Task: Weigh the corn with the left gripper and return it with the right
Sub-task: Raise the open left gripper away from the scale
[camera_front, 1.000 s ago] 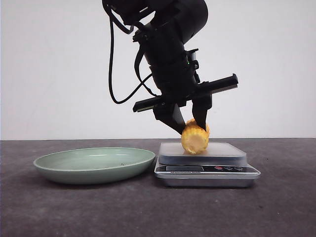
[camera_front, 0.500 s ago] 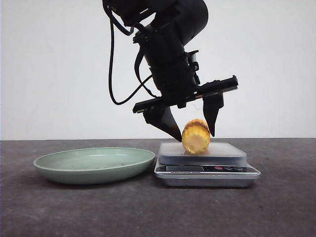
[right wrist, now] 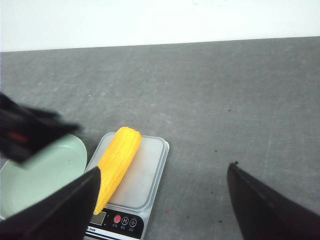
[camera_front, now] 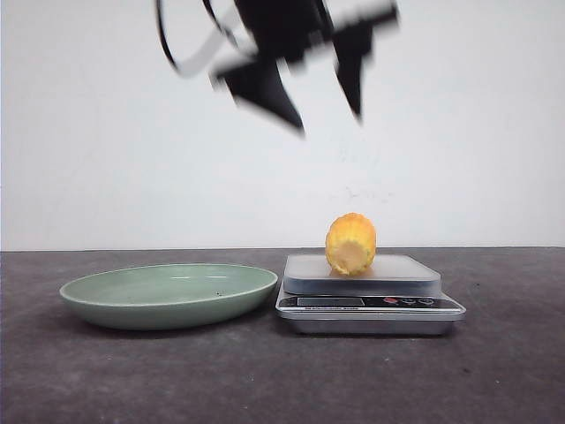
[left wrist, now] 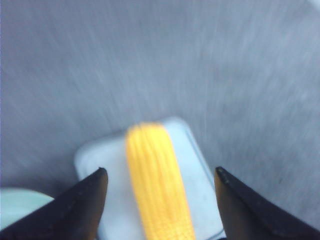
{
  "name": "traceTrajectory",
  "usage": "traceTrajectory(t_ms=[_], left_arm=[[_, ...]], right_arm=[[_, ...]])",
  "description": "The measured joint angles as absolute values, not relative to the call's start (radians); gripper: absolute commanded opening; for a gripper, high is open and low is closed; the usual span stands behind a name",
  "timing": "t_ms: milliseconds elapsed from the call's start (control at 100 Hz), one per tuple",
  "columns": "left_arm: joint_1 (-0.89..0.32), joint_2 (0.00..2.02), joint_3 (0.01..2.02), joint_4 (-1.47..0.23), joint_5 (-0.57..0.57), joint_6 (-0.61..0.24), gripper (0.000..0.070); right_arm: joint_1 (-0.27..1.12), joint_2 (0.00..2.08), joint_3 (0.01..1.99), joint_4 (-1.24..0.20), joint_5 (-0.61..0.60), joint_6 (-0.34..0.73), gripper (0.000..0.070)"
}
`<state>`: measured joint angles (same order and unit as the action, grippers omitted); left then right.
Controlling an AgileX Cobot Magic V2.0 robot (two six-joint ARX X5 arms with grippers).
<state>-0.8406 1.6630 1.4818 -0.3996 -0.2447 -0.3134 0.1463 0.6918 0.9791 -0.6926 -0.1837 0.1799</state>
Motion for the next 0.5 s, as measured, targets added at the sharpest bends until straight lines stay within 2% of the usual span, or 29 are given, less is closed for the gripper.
traceTrajectory(t_ms=[160,500], left_arm=[[-0.841,1.474,1.486,-0.564,-0.317,-0.195,0.0407],[-0.841,1.111,1.485,-0.797,-0.462,-0.159,0.0406]], right_arm=[[0.146,0.692,0.979,-0.716,-0.184,0.179,0.0509],[0.146,0.692,0.979,-0.706,-0.184,0.179,0.0509]])
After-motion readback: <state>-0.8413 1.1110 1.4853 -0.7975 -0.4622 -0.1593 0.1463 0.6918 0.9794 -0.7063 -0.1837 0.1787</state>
